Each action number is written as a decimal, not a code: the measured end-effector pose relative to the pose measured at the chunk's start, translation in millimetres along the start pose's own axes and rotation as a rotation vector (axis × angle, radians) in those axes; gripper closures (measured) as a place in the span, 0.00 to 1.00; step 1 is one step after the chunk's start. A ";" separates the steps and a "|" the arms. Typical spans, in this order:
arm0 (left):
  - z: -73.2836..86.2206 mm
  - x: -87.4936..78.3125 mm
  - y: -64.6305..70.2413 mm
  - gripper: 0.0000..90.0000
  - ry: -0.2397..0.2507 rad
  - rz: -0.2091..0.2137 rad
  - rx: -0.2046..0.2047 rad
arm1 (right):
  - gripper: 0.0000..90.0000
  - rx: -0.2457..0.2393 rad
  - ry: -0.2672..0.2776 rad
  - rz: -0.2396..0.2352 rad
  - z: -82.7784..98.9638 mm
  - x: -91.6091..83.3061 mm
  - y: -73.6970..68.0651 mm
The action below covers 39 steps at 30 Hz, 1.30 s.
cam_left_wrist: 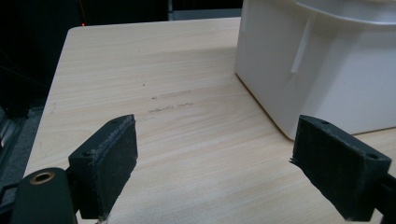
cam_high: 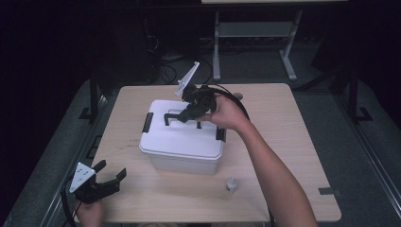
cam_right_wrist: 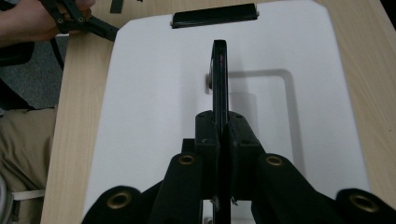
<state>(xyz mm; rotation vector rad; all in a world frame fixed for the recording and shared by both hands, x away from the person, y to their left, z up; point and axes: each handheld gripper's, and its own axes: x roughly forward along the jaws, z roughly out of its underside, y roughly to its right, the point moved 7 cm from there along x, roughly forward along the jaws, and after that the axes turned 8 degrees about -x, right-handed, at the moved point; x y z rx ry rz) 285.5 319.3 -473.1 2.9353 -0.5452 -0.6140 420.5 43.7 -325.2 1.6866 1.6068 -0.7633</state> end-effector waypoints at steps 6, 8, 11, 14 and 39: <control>0.0 -0.2 0.2 0.14 -0.003 -0.002 0.009 | 0.94 -0.008 0.013 0.025 -2.5 -17.0 -4.9; -0.1 -0.5 0.4 0.14 -0.002 -0.004 0.011 | 0.94 -0.002 0.029 0.033 -1.0 -26.9 -6.5; 0.0 -0.8 0.3 0.14 -0.003 -0.005 0.012 | 0.94 0.000 0.030 0.045 2.9 -36.4 -8.0; 0.2 -0.5 0.9 0.14 -0.002 -0.006 0.011 | 0.94 0.012 0.024 0.056 9.2 -46.5 -10.8; 1.3 -0.5 1.7 0.14 -0.007 -0.016 0.020 | 0.94 0.129 0.007 0.191 86.0 -121.5 -25.7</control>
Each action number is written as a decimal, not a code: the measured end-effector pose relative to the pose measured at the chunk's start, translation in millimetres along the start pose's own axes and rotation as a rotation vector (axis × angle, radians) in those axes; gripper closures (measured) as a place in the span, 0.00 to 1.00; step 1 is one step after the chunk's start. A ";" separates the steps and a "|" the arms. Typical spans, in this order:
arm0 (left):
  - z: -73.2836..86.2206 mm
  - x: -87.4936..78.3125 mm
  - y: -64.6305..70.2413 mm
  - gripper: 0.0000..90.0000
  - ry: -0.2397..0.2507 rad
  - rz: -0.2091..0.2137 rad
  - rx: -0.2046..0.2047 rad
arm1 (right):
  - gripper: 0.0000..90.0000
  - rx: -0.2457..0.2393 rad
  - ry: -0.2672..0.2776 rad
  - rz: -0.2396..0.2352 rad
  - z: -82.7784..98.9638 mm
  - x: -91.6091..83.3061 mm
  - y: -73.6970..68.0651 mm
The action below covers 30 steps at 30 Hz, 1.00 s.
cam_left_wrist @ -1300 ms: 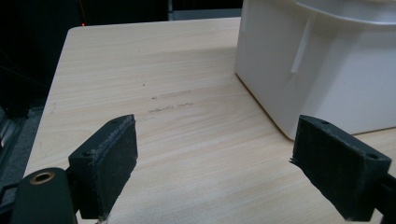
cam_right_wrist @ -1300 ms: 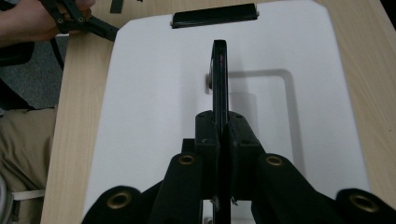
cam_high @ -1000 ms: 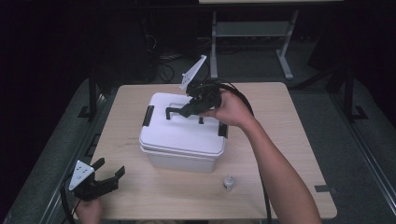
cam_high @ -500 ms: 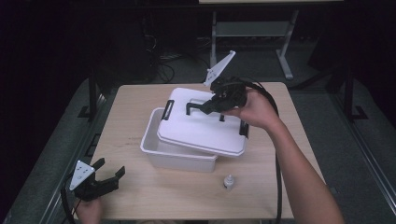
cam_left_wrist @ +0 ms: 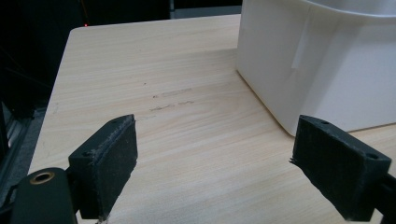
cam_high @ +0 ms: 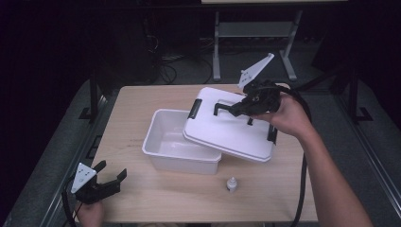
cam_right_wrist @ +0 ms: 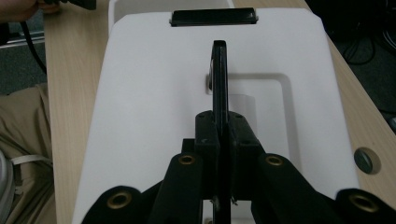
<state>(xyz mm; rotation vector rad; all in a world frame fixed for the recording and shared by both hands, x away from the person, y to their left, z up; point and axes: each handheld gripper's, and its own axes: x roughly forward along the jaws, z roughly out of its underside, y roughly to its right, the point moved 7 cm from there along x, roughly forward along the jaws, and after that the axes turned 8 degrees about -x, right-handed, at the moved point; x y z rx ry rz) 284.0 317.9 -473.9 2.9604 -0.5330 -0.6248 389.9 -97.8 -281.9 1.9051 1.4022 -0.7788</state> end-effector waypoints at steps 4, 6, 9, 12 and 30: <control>0.1 0.5 0.6 0.14 -0.001 0.000 0.003 | 0.94 0.022 -0.010 0.018 15.5 -9.9 1.4; 0.3 0.7 0.8 0.14 -0.002 0.001 0.005 | 0.94 0.035 -0.012 0.027 23.2 -14.4 1.8; 0.6 0.9 0.8 0.14 -0.004 0.001 0.005 | 0.94 0.057 -0.017 0.036 35.2 -20.0 1.6; 0.5 0.6 1.0 0.14 -0.002 0.001 0.004 | 0.94 0.083 -0.023 0.037 47.5 -24.8 0.7; 0.1 -2.7 2.7 0.14 0.006 -0.003 0.005 | 0.94 0.165 -0.049 0.082 102.3 -41.9 -8.1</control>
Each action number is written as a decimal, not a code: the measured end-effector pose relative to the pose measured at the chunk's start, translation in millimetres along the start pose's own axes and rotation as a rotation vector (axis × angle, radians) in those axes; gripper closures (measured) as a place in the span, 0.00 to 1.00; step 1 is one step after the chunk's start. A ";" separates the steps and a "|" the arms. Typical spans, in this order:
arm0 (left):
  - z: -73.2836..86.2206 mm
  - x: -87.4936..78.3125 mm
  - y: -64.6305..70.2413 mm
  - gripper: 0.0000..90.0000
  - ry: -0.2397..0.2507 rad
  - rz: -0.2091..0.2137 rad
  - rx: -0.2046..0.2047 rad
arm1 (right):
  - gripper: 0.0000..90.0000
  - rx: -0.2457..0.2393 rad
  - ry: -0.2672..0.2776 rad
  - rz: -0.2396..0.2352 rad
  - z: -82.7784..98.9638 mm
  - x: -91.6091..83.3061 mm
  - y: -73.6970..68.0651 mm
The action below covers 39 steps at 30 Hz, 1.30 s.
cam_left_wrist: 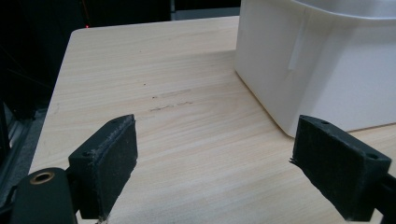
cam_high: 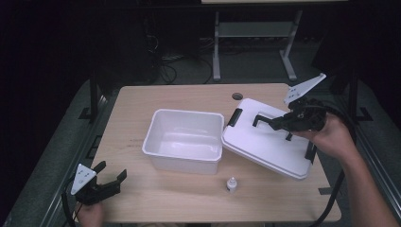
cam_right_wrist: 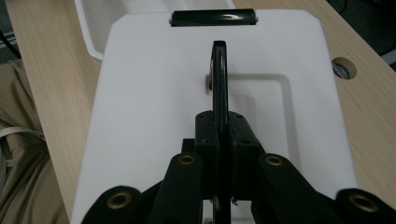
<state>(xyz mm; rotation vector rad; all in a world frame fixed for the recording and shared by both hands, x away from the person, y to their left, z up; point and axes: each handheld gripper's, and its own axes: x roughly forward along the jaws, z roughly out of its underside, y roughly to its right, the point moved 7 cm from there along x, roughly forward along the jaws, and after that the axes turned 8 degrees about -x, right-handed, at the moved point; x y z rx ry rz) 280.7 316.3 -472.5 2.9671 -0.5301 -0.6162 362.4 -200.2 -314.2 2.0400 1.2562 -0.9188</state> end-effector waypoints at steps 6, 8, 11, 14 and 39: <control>0.5 -0.9 1.7 0.14 -0.003 -0.002 0.010 | 0.94 0.014 -0.011 0.011 12.3 -0.6 0.0; 0.7 -1.1 2.3 0.14 -0.004 -0.001 0.011 | 0.94 0.026 -0.012 0.014 19.4 -0.6 1.3; 0.6 -1.2 3.8 0.14 -0.002 0.001 0.014 | 0.94 0.036 -0.019 0.015 26.2 1.2 1.4; 0.8 -1.7 5.1 0.14 -0.005 0.000 0.021 | 0.93 0.048 -0.028 0.013 33.7 4.2 1.4; 1.4 -5.5 7.5 0.14 -0.008 -0.004 0.035 | 0.93 0.114 -0.061 0.008 73.5 34.5 4.6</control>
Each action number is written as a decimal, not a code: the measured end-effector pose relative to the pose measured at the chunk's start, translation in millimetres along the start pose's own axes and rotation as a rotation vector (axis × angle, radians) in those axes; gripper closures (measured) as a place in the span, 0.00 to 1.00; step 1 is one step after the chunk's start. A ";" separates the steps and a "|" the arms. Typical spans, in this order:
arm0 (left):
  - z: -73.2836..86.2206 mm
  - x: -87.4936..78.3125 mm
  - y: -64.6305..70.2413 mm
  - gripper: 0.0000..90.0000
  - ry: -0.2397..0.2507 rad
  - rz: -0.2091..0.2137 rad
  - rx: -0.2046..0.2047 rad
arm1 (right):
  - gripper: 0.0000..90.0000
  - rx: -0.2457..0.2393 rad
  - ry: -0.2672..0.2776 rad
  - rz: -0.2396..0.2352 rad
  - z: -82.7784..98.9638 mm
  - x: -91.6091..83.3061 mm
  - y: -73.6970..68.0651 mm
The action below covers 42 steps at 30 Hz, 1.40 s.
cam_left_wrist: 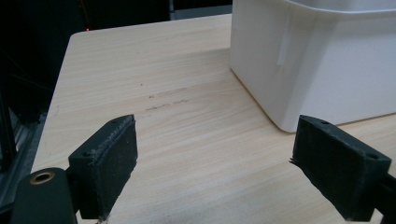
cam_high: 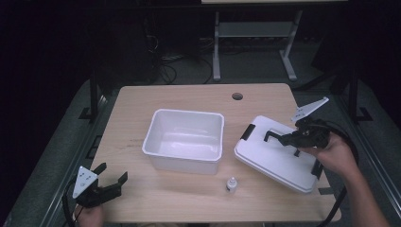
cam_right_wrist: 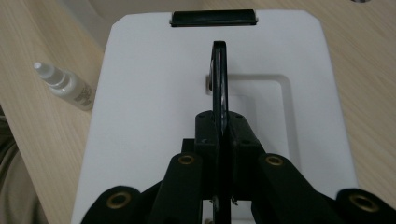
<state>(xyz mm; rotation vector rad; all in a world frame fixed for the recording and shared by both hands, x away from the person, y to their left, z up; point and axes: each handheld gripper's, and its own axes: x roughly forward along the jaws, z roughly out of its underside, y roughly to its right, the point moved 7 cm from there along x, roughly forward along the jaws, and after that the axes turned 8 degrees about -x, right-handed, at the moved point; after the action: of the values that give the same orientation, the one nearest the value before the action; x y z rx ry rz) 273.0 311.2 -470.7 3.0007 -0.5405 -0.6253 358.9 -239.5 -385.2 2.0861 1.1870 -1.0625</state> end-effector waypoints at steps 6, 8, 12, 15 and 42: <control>-0.4 -0.1 2.5 0.14 0.002 -0.001 0.007 | 0.93 0.012 -0.001 -0.006 8.4 8.1 1.4; -0.4 0.5 3.2 0.14 -0.001 0.002 0.010 | 0.93 0.013 -0.006 -0.008 10.6 10.9 1.4; -0.1 1.0 3.7 0.14 -0.002 0.002 0.010 | 0.93 0.020 -0.011 -0.007 14.0 15.5 1.9; 0.0 -0.2 3.2 0.14 0.000 -0.002 0.011 | 0.93 0.031 -0.012 -0.008 17.2 18.3 3.2; 0.0 -0.9 3.5 0.14 0.004 -0.001 0.012 | 0.93 0.071 -0.029 -0.031 39.6 54.1 1.9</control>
<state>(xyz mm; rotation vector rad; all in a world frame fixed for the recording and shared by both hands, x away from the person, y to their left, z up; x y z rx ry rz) 271.1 308.2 -470.1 3.0130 -0.5440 -0.6184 362.5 -244.0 -452.0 2.1044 1.1873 -1.1617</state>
